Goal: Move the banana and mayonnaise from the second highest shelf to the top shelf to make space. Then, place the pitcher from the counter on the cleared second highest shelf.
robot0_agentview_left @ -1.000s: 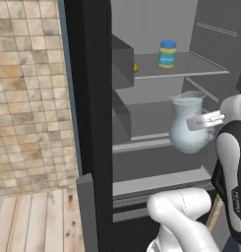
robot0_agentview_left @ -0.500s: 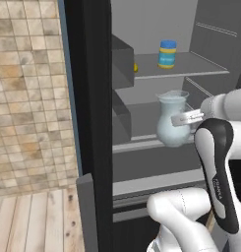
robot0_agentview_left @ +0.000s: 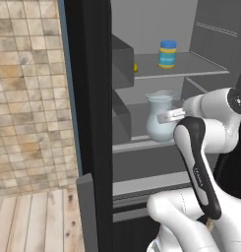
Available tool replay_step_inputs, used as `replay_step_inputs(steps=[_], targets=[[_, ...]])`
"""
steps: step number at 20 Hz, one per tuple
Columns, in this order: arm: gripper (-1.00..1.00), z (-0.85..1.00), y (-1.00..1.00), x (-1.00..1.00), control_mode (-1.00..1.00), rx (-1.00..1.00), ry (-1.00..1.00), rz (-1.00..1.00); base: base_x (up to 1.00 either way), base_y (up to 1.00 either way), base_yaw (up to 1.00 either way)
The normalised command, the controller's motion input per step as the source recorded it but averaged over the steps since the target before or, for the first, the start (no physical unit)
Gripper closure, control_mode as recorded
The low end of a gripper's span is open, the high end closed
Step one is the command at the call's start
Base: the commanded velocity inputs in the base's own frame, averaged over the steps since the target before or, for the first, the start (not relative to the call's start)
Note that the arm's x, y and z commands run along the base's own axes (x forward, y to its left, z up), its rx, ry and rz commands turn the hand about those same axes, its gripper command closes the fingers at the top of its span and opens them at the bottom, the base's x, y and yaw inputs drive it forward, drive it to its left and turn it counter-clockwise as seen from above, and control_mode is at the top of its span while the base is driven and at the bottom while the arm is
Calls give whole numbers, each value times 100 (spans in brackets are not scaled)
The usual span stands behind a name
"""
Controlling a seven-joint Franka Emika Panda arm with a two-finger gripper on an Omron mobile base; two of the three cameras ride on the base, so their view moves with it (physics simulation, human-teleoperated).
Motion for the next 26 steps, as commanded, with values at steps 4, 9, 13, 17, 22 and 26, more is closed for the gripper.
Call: replay_step_inputs(steps=[4,9,13,17,22,26], targets=[[100,-13,0,39,-100,2,-1,0,0,0,0],[100,-5,0,44,-100,6,0,0,0,0,0],[100,-7,0,48,-100,5,0,0,0,0,0],[100,-11,0,48,-100,4,0,0,0,0,0],[100,-18,0,48,-100,0,0,0,0,0,0],[100,-25,0,50,-100,0,0,0,0,0,0]])
